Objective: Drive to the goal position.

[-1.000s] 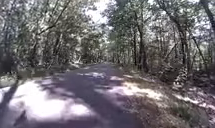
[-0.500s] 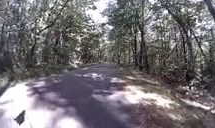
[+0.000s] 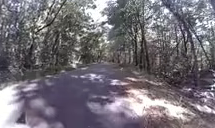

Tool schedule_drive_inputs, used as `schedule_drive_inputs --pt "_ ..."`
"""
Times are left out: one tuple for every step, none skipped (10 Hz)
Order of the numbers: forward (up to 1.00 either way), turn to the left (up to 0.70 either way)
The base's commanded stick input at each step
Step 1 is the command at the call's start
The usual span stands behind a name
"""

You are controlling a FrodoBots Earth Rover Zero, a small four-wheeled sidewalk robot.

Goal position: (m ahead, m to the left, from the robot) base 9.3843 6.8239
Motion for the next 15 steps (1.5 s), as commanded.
schedule_drive_inputs --pt "0.70 0.00" --pt "0.70 0.00" --pt "0.70 0.00" --pt "0.70 0.00" --pt "0.70 0.00" --pt "0.70 0.00" --pt "0.70 0.00" --pt "0.70 0.00" --pt "0.70 0.00" --pt "0.70 0.00" --pt "0.70 0.00" --pt "0.70 0.00" --pt "0.70 0.00" --pt "0.70 0.00" --pt "0.70 0.00"
